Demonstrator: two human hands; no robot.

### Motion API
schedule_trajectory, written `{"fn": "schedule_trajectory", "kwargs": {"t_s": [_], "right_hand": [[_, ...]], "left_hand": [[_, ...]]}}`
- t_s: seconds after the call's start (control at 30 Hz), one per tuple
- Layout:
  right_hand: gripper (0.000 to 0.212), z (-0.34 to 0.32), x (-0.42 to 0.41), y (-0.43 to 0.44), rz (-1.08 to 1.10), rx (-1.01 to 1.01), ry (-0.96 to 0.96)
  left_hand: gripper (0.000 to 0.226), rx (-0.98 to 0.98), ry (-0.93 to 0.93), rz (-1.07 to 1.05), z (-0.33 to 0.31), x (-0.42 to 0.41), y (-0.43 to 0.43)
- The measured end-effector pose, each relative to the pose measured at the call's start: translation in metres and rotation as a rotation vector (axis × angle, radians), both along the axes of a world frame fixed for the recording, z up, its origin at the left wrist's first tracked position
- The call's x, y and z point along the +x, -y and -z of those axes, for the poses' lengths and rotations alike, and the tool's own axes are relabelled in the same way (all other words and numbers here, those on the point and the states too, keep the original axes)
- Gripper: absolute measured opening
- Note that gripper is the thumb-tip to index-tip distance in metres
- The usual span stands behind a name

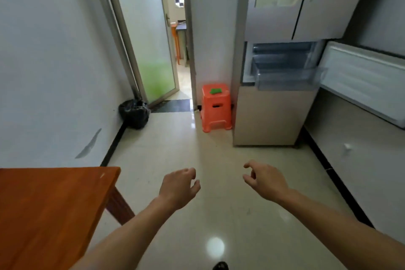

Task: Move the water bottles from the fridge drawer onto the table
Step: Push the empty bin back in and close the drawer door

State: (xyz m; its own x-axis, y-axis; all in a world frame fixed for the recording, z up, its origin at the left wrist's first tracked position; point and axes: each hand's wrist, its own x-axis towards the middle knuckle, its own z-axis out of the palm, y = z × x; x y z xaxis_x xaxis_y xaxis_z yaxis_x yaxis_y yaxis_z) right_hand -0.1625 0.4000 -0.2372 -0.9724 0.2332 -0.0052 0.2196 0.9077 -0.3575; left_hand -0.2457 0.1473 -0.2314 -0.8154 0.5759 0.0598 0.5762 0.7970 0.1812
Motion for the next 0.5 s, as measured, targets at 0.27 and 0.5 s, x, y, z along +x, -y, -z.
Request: {"fn": "schedule_trajectory", "kwargs": {"t_s": [0.27, 0.5], "right_hand": [[0.036, -0.012, -0.052, -0.172, 0.264, -0.03, 0.006], [0.031, -0.016, -0.068, -0.312, 0.446, -0.092, -0.023]], "left_hand": [[0.029, -0.012, -0.004, 0.237, -0.013, -0.107, -0.191], [0.028, -0.001, -0.011, 0.379, -0.029, -0.163, -0.348]]}}
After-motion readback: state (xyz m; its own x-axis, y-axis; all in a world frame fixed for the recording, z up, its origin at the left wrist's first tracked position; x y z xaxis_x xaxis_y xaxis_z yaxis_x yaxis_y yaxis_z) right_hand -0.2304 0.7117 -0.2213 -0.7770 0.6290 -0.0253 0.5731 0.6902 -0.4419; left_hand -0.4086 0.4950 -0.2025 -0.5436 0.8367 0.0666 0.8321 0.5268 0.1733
